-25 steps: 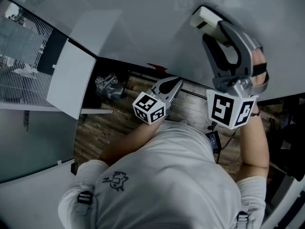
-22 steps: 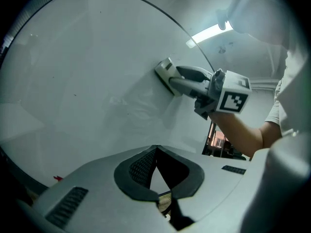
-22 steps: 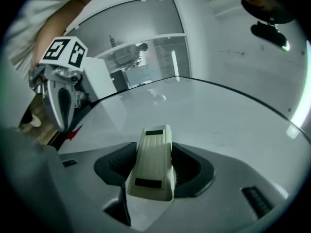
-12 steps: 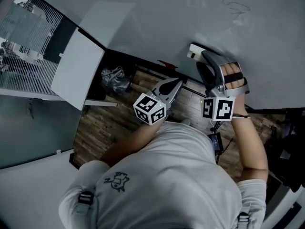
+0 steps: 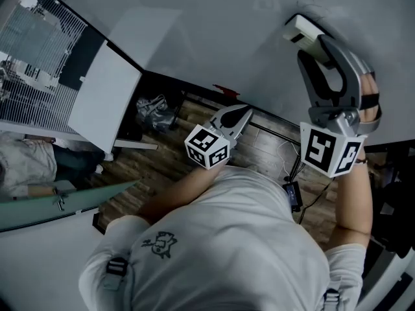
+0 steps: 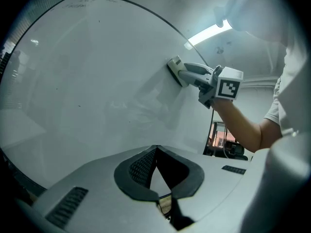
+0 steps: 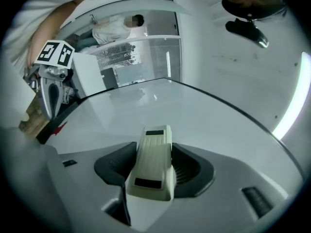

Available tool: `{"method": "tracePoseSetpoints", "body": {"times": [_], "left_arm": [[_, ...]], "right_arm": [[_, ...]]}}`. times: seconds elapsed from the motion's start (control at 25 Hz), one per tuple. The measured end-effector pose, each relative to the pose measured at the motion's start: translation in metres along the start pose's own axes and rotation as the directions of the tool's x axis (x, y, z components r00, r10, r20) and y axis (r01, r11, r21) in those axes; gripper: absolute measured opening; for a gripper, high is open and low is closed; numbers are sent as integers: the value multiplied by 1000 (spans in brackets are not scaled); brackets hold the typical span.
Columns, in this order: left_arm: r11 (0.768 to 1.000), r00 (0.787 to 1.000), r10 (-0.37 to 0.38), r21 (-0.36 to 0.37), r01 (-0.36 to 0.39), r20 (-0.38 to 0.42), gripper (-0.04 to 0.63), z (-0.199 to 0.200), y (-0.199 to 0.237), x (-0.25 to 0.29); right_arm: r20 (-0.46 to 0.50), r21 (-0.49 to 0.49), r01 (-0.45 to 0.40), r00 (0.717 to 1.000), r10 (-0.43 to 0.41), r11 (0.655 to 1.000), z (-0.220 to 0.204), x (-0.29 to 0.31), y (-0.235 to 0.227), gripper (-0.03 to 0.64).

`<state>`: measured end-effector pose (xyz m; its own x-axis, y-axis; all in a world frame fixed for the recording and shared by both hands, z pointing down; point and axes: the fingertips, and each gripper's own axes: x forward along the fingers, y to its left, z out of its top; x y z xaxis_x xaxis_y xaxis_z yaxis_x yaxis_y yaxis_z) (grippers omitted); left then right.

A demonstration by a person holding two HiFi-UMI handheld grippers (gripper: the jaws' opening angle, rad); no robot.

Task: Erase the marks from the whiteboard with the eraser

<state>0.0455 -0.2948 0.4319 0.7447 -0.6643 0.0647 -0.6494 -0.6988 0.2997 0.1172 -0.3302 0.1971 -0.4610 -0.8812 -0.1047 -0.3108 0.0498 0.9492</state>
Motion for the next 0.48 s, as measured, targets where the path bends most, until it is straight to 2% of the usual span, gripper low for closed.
{"method": "tracePoseSetpoints", "body": {"times": [0.16,0.32,0.48], "left_arm": [[1000,1000,-17,19,16,15,8,7,0,-5],[999,999,-24,36,23,32,8,11,7,-13],[998,999,-23,51,21,47,8,19,6,-15]], "right_arm": [[4,-20,89,996,-89,996,16,1,-44,235],[-7,1,163,987,-163,987,21,1,-66,235],[-37,16,191,981,-190,981,19,-1,-71,235]]}}
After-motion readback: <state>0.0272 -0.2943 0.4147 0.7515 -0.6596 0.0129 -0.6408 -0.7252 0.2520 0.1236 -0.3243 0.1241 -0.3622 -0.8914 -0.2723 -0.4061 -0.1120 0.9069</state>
